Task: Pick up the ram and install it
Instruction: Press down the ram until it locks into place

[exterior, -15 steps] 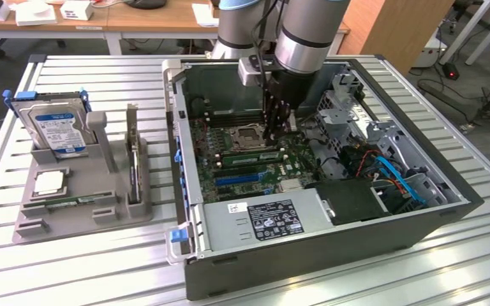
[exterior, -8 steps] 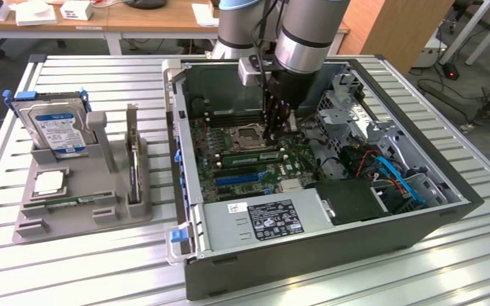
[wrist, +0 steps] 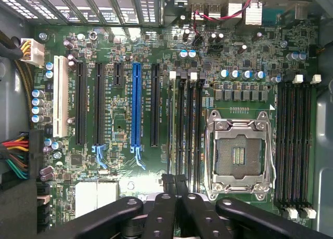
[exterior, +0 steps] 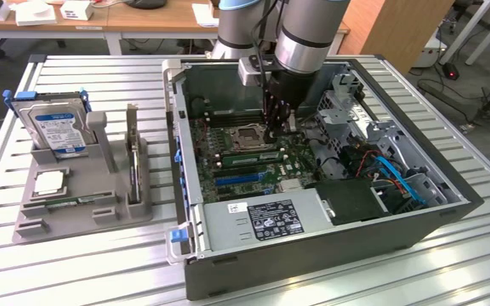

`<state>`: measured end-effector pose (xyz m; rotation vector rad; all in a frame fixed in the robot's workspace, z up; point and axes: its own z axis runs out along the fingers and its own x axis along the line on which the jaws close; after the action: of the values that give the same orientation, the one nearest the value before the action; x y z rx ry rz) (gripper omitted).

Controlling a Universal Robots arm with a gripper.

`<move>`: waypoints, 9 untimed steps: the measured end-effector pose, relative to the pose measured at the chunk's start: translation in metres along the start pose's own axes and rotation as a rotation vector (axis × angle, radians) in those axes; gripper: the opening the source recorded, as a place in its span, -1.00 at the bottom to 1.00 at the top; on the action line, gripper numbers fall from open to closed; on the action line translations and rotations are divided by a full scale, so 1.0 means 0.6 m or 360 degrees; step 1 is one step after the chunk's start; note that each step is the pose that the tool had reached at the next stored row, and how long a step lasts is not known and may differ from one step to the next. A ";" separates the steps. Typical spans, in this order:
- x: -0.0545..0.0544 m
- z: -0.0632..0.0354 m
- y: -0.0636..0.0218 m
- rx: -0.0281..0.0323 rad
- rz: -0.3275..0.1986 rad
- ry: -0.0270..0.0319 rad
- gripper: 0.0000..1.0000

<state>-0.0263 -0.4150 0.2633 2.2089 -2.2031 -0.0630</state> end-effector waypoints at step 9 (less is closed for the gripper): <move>0.000 0.000 0.003 0.00000 0.0000 0.00001 -0.81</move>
<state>-0.0280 -0.4150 0.2633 2.2091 -2.2029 -0.0630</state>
